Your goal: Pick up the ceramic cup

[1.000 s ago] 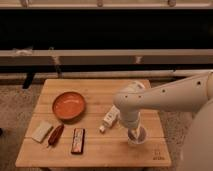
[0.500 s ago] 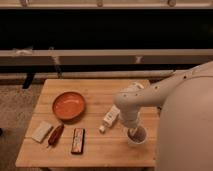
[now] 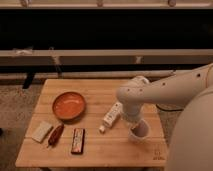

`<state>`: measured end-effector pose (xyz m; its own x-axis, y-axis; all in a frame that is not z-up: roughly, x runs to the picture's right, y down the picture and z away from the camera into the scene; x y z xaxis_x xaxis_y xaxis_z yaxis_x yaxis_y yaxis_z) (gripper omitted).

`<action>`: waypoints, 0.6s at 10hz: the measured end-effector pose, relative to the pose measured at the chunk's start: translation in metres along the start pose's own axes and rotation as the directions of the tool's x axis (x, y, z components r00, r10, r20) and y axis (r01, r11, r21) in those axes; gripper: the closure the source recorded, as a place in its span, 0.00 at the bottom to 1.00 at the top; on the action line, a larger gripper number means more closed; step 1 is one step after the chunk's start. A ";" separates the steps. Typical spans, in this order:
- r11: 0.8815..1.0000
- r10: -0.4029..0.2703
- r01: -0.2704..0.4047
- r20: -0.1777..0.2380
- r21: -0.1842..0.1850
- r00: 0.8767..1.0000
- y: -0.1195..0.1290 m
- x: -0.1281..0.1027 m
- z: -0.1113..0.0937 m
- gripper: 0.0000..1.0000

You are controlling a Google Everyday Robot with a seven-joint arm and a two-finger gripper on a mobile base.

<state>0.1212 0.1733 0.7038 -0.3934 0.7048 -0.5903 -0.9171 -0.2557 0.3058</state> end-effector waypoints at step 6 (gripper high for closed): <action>0.963 -0.228 0.229 0.025 -0.144 0.973 0.086 -0.015 -0.064 1.00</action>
<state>0.0443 0.0983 0.6911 -0.1720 0.7611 -0.6254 -0.9823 -0.1800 0.0512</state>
